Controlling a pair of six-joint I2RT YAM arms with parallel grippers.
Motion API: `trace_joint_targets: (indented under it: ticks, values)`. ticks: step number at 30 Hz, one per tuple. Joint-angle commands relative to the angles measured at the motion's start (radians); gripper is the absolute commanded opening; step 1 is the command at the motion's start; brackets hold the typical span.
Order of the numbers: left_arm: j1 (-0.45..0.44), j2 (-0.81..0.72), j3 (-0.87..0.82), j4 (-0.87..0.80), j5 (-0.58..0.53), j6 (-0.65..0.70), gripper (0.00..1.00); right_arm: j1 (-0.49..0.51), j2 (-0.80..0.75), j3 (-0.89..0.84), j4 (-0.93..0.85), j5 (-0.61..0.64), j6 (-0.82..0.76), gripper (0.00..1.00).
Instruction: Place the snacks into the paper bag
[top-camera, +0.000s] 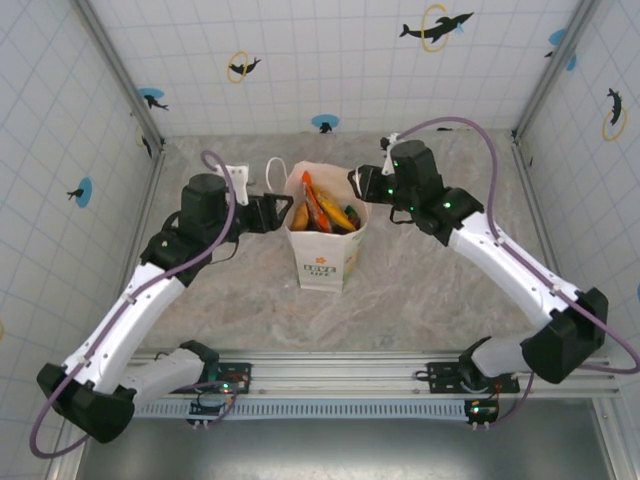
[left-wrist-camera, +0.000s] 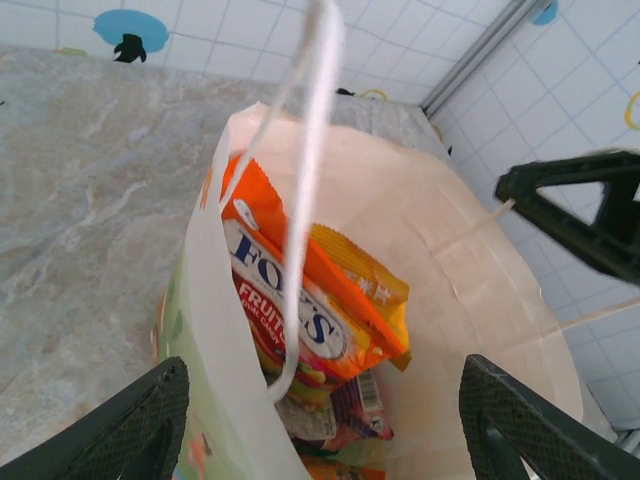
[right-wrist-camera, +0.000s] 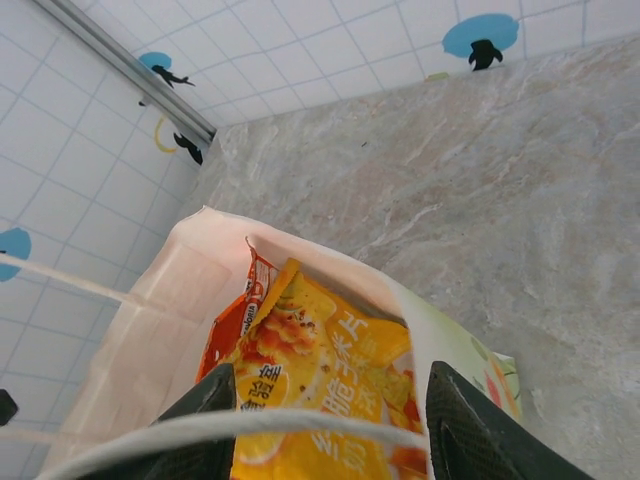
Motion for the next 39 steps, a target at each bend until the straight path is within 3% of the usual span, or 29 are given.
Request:
trace_joint_targets:
  ticks: [1,13,19,27,33,39]
  values:
    - [0.001,-0.052,-0.066,-0.033,0.012,0.027,0.73,-0.011,-0.081,-0.024,0.006,-0.010,-0.034,0.53]
    - [0.001,-0.205,-0.227,0.022,0.089,0.059,0.74,-0.059,-0.189,-0.168,0.052,-0.159,-0.029,0.55]
    - [0.000,-0.196,-0.221,-0.028,-0.087,0.051,0.74,-0.070,-0.201,-0.176,0.009,-0.128,-0.029,0.55]
    - [0.000,-0.149,-0.223,-0.002,-0.133,0.055,0.72,-0.115,-0.166,-0.204,0.026,-0.244,-0.022,0.51]
    - [0.000,-0.104,-0.199,0.031,-0.094,0.066,0.71,-0.135,-0.127,-0.221,0.061,-0.268,-0.026,0.41]
    - [0.000,-0.079,-0.195,0.053,-0.127,0.052,0.70,-0.180,-0.131,-0.263,0.148,-0.362,0.011,0.51]
